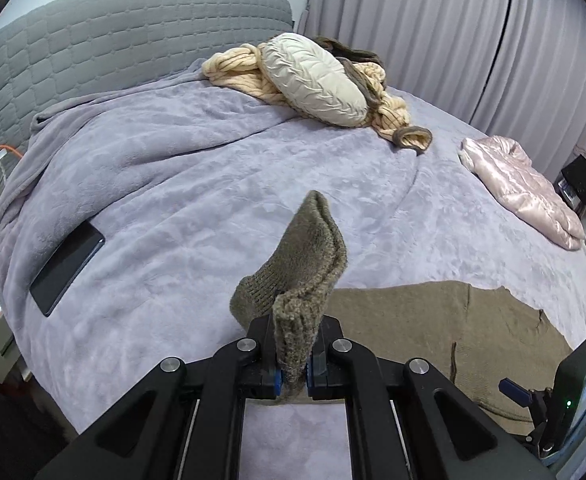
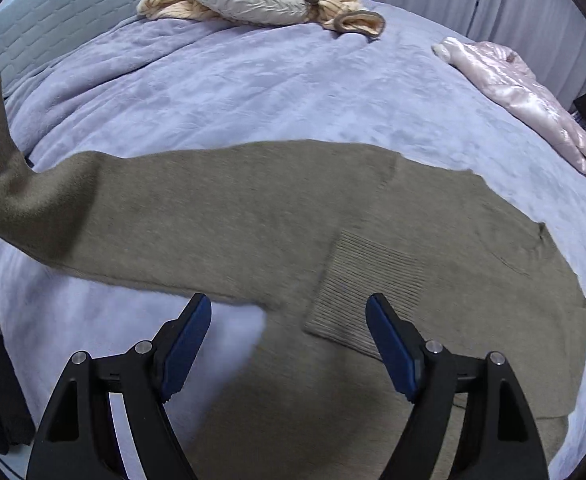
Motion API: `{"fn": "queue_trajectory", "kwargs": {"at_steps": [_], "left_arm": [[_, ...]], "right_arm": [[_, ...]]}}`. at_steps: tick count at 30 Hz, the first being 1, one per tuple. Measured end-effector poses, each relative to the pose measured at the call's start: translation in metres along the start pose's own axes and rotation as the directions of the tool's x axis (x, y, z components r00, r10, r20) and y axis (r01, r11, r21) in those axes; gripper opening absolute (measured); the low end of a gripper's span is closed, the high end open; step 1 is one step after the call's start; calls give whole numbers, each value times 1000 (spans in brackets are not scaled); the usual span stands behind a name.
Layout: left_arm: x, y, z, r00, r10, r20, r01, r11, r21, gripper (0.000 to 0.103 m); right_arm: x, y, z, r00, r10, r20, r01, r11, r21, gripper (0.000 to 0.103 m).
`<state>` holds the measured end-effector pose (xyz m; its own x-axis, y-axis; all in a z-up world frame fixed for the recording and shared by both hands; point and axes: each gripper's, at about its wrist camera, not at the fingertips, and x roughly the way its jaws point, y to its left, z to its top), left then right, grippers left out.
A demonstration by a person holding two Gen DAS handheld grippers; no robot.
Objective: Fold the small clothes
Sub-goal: 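Carry the held cuff with the left gripper across the sweater body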
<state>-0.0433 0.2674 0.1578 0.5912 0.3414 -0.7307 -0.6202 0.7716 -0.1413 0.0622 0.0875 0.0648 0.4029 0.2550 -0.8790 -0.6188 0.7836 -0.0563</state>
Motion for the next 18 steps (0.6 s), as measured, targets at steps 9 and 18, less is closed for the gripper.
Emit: {"fn": "queue_trajectory", "kwargs": {"at_steps": [9,18], "left_arm": [[-4,-100,-19,998,-56,-42,61,991,117,9],[4,-150,-40,993,-44,-114,65,980,186,9]], "right_arm": [[-20,-78,-54,999,-37,-11,38,996,83,83],[-34,-103,-67,1000,2,-16,0,995,99,83]]}}
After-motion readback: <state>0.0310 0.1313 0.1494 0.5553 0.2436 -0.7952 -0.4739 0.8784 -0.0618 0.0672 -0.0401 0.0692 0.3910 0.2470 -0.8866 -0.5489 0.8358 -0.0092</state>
